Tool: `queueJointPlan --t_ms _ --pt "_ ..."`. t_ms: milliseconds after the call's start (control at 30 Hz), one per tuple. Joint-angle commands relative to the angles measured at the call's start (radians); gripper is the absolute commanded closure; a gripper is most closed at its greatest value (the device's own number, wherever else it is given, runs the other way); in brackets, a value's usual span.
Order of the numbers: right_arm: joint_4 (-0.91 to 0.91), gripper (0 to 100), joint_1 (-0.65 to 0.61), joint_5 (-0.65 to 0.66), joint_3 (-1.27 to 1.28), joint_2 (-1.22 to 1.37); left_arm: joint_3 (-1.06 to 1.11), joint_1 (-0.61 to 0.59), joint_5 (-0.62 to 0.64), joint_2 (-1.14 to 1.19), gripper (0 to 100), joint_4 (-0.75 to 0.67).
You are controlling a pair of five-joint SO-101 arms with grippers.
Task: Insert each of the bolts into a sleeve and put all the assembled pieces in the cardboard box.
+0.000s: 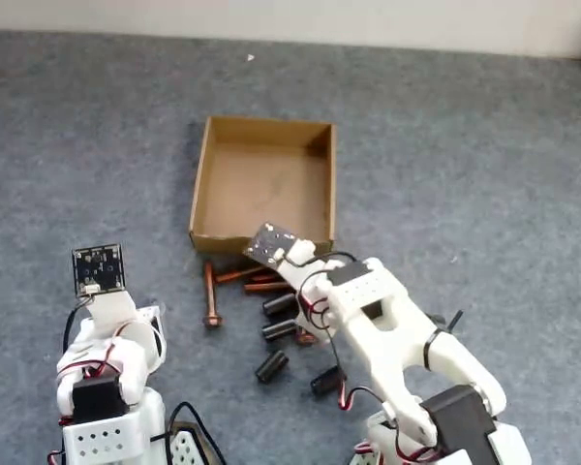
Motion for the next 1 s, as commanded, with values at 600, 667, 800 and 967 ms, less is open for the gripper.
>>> queueJointPlan --t_ms 600,667,800,967 --pt "0.114 94.0 0.082 -0.075 -0.001 -0.012 -0.022 -0.016 -0.011 -0.002 82 -0.02" --pt "0.116 89.5 0.105 -0.089 -0.001 -0.012 -0.022 -0.016 -0.011 -0.002 82 -0.02" --pt "0.116 84.9 0.117 -0.089 0.002 -0.012 -0.022 -0.016 -0.011 -0.002 82 -0.02" --pt "0.116 85.0 0.117 -0.086 0.008 -0.004 -0.022 -0.016 -0.011 -0.002 82 -0.02"
